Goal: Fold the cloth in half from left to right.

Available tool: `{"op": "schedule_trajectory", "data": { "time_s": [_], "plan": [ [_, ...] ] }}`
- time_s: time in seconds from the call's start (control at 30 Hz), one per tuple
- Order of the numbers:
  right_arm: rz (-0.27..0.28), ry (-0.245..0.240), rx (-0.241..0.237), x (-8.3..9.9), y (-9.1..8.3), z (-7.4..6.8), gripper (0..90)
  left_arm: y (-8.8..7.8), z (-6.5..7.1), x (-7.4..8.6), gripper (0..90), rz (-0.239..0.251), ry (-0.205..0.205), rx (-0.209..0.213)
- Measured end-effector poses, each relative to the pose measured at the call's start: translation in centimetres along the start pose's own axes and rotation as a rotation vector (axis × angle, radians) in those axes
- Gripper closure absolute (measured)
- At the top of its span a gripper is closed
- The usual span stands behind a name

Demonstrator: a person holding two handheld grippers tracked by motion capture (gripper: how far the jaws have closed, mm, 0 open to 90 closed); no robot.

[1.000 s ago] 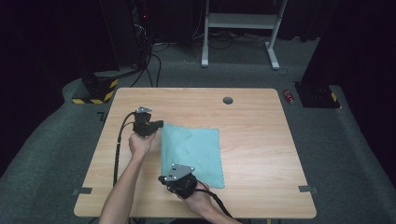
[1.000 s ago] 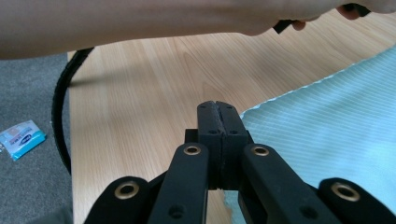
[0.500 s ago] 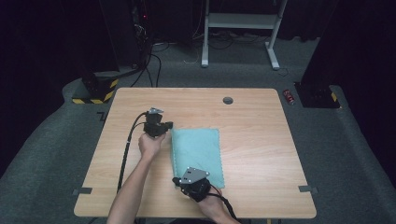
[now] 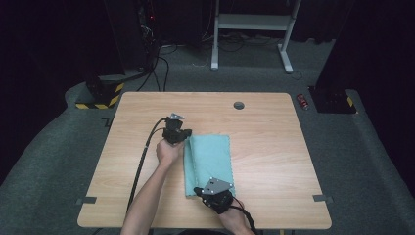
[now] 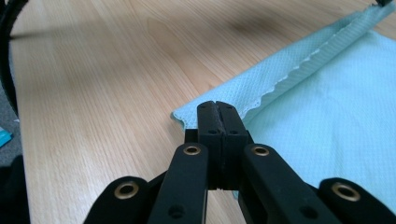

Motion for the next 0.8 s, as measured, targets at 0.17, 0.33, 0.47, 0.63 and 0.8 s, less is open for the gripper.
{"op": "schedule_trajectory", "data": {
  "time_s": [0.17,0.33,0.47,0.63,0.8],
  "plan": [
    [0.001,0.012,0.011,0.7,-0.3,0.6,90.0,0.4,0.6,-0.5,89.9,-0.005,0.014,-0.001],
    [-0.008,0.035,0.028,1.7,-0.7,1.0,90.0,0.9,1.2,-0.8,89.9,-0.003,0.017,0.011],
    [-0.017,0.059,0.035,2.4,-0.9,1.6,90.0,1.2,1.5,-1.0,89.9,0.005,0.014,0.022],
    [-0.018,0.081,0.051,3.2,-1.6,2.3,90.0,1.3,2.0,-1.2,89.9,0.015,0.025,0.029],
    [-0.03,0.106,0.065,4.1,-2.2,2.9,90.0,1.4,2.5,-1.4,89.9,0.018,0.035,0.032]
  ]
}}
Point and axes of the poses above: each handheld gripper's, and its own axes: y roughly forward along the jaws, x roughly out of its underside, z roughly to its right, the point moved 1 cm from there along y, roughly forward along the jaws, and after that the axes turned 14 degrees about -z, right-handed, at the moved point
